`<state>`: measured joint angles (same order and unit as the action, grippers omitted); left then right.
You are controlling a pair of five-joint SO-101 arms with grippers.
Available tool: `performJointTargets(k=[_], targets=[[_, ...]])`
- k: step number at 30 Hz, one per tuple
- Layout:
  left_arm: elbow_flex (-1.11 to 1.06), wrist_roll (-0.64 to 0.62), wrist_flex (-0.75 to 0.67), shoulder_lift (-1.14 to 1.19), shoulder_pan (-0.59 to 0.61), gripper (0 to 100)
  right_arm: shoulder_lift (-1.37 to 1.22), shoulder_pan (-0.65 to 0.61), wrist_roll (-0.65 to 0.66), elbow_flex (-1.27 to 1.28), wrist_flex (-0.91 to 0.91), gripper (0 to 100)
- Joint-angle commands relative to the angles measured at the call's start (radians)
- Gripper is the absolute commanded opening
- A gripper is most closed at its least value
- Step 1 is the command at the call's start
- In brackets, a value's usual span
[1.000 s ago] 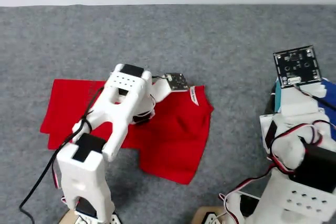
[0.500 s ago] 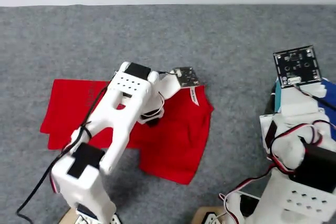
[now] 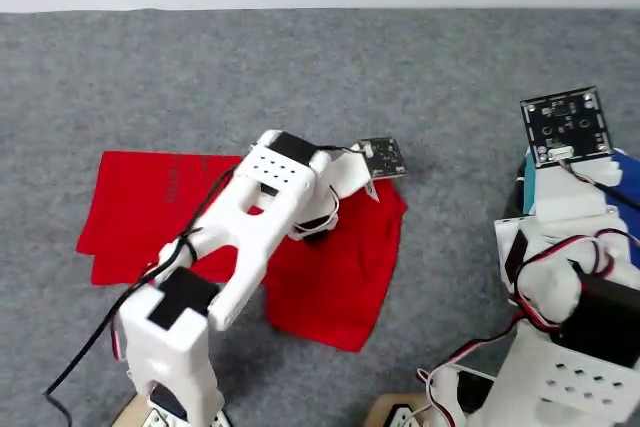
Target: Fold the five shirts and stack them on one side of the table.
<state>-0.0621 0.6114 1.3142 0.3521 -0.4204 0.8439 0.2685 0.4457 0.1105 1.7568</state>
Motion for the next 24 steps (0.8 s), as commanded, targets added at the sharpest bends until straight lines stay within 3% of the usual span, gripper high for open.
performJointTargets(k=[1, 8, 12, 18, 24], targets=[[0.010, -0.009, -0.054, 0.009, 0.000, 14, 0.008, 0.008, 0.009, -0.003, 0.024, 1.0], [0.087, -0.037, -0.069, 0.011, 0.057, 14, 0.002, 0.008, 0.009, -0.003, 0.024, 1.0], [0.202, -0.049, 0.058, 0.011, 0.060, 14, 0.002, 0.008, 0.009, -0.003, 0.024, 1.0], [0.300, -0.051, 0.281, 0.011, -0.054, 14, 0.002, 0.008, 0.009, -0.003, 0.024, 1.0], [0.298, -0.106, 0.344, 0.011, -0.150, 14, 0.004, 0.012, 0.009, -0.005, 0.022, 1.0]])
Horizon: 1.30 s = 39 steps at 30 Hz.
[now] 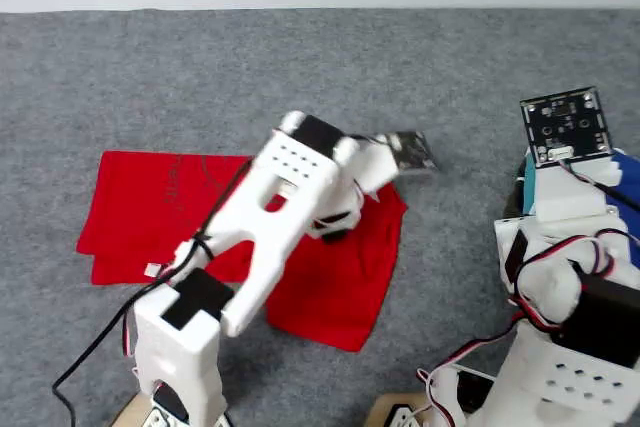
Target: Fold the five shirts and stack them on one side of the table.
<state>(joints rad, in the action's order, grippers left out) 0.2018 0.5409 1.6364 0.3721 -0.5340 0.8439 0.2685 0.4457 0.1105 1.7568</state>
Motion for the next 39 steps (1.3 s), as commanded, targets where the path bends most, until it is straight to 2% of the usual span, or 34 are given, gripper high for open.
performJointTargets(k=[1, 9, 17, 28, 35, 39], targets=[[0.035, -0.038, 0.023, -0.009, -0.051, 14, 0.005, 0.012, 0.009, -0.005, 0.022, 1.0], [0.018, -0.078, 0.006, 0.002, -0.152, 15, 0.010, 0.013, 0.009, -0.005, 0.022, 1.0], [0.018, -0.089, -0.020, 0.084, -0.157, 15, 0.010, 0.013, 0.092, -0.003, 0.024, 1.0], [0.024, -0.089, -0.091, 0.187, -0.158, 14, 0.002, 0.013, 0.094, -0.003, 0.021, 1.0], [0.024, -0.087, -0.095, 0.207, -0.167, 0, 0.001, 0.013, 0.094, -0.003, -0.024, 1.0], [0.033, -0.087, -0.091, 0.203, -0.183, 0, 0.001, 0.013, 0.094, -0.003, -0.035, 1.0]])
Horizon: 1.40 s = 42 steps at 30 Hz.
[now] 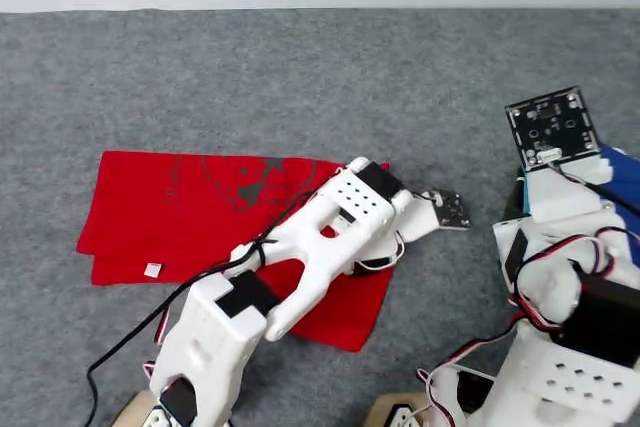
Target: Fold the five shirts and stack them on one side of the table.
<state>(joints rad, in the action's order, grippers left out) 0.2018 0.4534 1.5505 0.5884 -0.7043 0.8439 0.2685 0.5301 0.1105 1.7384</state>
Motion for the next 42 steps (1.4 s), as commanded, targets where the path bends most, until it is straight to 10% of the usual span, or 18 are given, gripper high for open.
performJointTargets(k=[1, 42], targets=[[0.041, -0.002, -0.003, -0.020, -0.012, 0, 0.001, 0.013, 0.009, -0.003, -0.016, 1.0], [0.133, -0.037, 0.204, -0.235, -0.054, 14, 0.008, 0.013, 0.009, -0.003, -0.013, 1.0]])
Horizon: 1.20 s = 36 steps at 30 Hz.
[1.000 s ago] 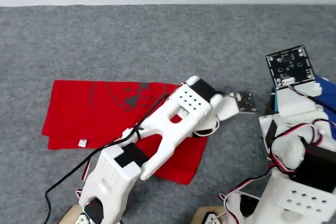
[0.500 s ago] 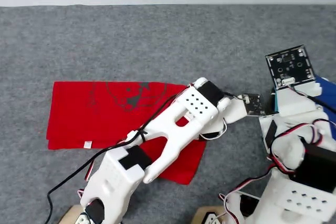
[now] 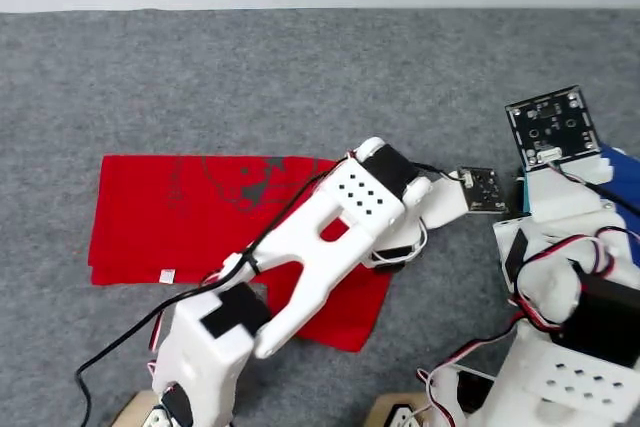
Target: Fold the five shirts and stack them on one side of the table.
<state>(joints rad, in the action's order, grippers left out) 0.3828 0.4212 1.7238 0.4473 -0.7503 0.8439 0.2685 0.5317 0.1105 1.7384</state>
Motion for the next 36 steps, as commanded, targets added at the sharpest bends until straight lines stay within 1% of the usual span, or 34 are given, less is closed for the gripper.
performJointTargets(k=[1, 5, 8, 12, 17, 24, 26, 28, 31, 33, 36], targets=[[-0.094, -0.005, 0.031, -0.115, -0.017, 13, 0.010, 0.013, 0.008, -0.003, -0.013, 1.0], [-0.285, -0.003, 0.026, -0.224, -0.031, 13, 0.010, 0.015, 0.008, -0.003, -0.012, 1.0], [-0.415, 0.002, -0.006, -0.290, -0.031, 14, 0.010, 0.015, 0.008, -0.003, -0.012, 1.0], [-0.607, 0.003, -0.110, -0.327, -0.040, 14, 0.010, 0.015, 0.008, -0.003, -0.013, 1.0], [-0.776, 0.003, -0.273, -0.327, -0.041, 14, 0.010, 0.015, 0.008, -0.003, -0.015, 1.0], [-0.905, 0.003, -0.423, -0.325, -0.044, 14, 0.010, 0.015, 0.008, -0.003, -0.010, 1.0], [-0.940, -0.003, -0.456, -0.324, -0.044, 13, 0.010, 0.036, 0.008, -0.003, -0.010, 1.0], [-0.937, -0.009, -0.456, -0.313, -0.041, 11, 0.010, 0.071, 0.009, -0.003, -0.016, 1.0], [-0.924, -0.025, -0.457, -0.301, -0.044, 1, 0.010, 0.120, 0.009, -0.003, -0.016, 1.0], [-0.909, -0.026, -0.448, -0.302, -0.046, 1, 0.010, 0.143, 0.015, -0.003, -0.016, 1.0], [-0.858, -0.026, -0.391, -0.324, -0.044, 0, 0.010, 0.150, 0.063, -0.003, -0.016, 1.0]])
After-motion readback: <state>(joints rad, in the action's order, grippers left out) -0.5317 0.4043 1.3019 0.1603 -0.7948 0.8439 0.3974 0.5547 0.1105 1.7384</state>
